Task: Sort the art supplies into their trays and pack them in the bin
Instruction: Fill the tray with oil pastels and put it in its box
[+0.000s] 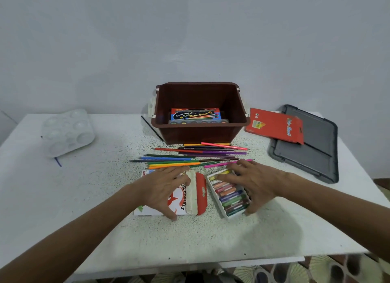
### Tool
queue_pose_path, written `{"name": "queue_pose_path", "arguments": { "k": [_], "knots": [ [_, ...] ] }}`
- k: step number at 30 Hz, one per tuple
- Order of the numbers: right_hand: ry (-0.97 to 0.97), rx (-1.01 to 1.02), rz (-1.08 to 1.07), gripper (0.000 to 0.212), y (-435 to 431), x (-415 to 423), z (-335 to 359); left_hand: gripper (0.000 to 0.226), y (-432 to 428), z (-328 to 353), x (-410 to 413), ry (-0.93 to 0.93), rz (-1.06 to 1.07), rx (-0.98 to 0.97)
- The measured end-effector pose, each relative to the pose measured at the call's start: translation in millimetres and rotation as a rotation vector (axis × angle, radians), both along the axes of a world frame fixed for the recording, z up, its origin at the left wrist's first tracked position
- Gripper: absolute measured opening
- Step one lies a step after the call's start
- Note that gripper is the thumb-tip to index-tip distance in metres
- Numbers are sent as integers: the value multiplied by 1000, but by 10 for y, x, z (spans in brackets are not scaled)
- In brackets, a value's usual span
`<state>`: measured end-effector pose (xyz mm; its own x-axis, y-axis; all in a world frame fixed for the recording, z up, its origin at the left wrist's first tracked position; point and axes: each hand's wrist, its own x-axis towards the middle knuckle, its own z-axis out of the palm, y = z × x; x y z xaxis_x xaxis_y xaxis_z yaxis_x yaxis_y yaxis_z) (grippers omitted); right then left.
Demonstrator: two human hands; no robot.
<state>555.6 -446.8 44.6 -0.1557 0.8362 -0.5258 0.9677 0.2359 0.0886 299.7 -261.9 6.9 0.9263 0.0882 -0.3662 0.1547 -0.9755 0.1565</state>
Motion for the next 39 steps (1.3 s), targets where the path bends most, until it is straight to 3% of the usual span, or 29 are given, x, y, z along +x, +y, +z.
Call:
{"name": "queue_pose_path", "arguments": {
  "k": [15,35,39],
  "knots": [
    [-2,-35,0,110,180,-245,-3,99,-58,-29,101,10,6,-20],
    [188,302,-245,101,101,-523,-460,96,-89,-23,166,0,50,-55],
    [300,331,-306,98,24,-506,-452,96,-109,0,151,-3,46,-41]
  ]
}}
